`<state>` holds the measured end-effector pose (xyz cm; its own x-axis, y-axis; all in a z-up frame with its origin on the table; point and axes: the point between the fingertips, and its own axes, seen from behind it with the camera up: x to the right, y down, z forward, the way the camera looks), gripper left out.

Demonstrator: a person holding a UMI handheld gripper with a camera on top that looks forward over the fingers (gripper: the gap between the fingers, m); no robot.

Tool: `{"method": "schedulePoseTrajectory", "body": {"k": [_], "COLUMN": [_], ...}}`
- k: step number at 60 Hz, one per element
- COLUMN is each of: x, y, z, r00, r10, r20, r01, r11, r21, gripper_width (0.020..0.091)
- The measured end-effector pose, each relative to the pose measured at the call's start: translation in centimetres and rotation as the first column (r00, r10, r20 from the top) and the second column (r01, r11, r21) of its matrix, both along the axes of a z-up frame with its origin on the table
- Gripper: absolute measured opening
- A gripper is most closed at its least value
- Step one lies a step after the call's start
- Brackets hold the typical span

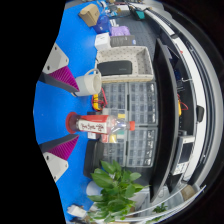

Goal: Pour water

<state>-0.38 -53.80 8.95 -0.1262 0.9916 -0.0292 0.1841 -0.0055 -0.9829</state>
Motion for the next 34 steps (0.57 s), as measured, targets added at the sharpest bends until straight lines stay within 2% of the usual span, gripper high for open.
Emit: {"method": "schedulePoseTrajectory", "body": {"k": [9,34], "x": [2.4,8.1], "y": [-0.6,1.1], "z": [-0.6,2.0], "r00": [0.999,0.997], "r10": [-0.009,-0.073], "r20": [0.031,0.004], "r01": [0.009,0.073], "r11": [1.0,0.997], "r21": [-0.021,-0.035], "gripper_width": [0.0859,0.0858]}}
